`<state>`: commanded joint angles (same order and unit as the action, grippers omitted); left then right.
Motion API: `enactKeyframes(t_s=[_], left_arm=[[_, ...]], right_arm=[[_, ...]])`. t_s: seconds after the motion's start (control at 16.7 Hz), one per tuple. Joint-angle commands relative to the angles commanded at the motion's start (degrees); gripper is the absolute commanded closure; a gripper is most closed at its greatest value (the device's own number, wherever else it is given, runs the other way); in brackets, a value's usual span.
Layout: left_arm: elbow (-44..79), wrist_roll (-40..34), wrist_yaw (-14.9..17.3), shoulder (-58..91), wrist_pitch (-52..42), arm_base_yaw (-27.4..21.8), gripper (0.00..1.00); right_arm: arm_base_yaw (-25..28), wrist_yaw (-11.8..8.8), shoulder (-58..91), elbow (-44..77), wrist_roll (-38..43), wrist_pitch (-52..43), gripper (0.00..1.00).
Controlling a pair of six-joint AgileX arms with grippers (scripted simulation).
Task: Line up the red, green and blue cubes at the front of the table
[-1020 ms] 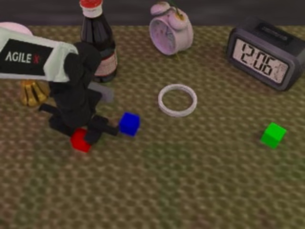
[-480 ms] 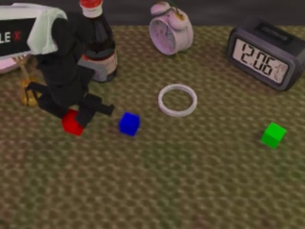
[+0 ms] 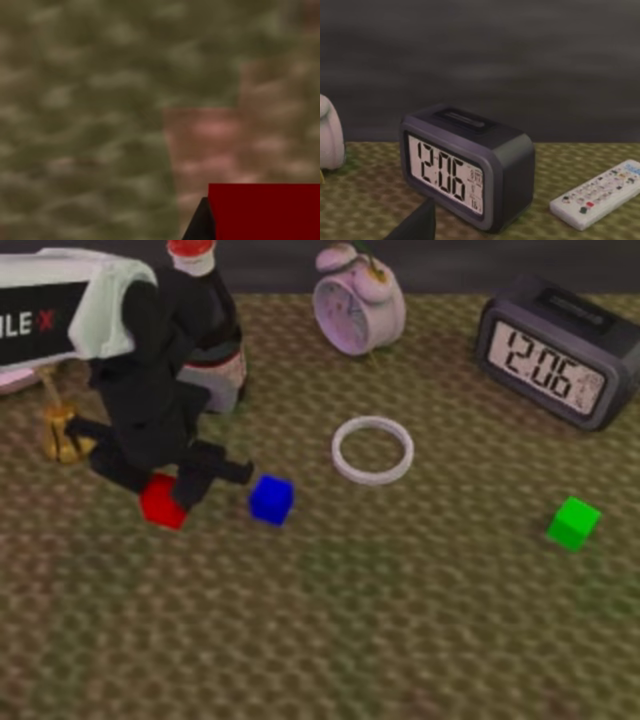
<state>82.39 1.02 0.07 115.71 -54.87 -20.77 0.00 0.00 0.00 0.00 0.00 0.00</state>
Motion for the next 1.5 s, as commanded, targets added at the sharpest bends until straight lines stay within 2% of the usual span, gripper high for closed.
enactKeyframes(t_s=[0.18, 0.54, 0.72, 0.9, 1.2, 1.5], left_arm=[[-3.1, -8.9, -0.4, -2.9, -0.1, -4.7, 1.00], [-11.9, -33.7, -1.2, -10.8, -0.3, -16.7, 1.00], [-15.4, -42.1, -1.6, -14.5, 0.0, -21.4, 1.00], [-16.9, -44.9, -1.8, -16.2, 0.3, -23.3, 1.00], [-16.8, -44.7, -1.8, -15.9, 0.5, -23.0, 1.00], [-21.6, -44.7, -1.8, -12.2, 9.2, -23.0, 1.00]], right_arm=[[0.0, 0.0, 0.0, 0.0, 0.0, 0.0, 0.00], [0.0, 0.0, 0.0, 0.0, 0.0, 0.0, 0.00], [0.0, 0.0, 0.0, 0.0, 0.0, 0.0, 0.00], [0.0, 0.0, 0.0, 0.0, 0.0, 0.0, 0.00], [0.0, 0.0, 0.0, 0.0, 0.0, 0.0, 0.00], [0.0, 0.0, 0.0, 0.0, 0.0, 0.0, 0.00]])
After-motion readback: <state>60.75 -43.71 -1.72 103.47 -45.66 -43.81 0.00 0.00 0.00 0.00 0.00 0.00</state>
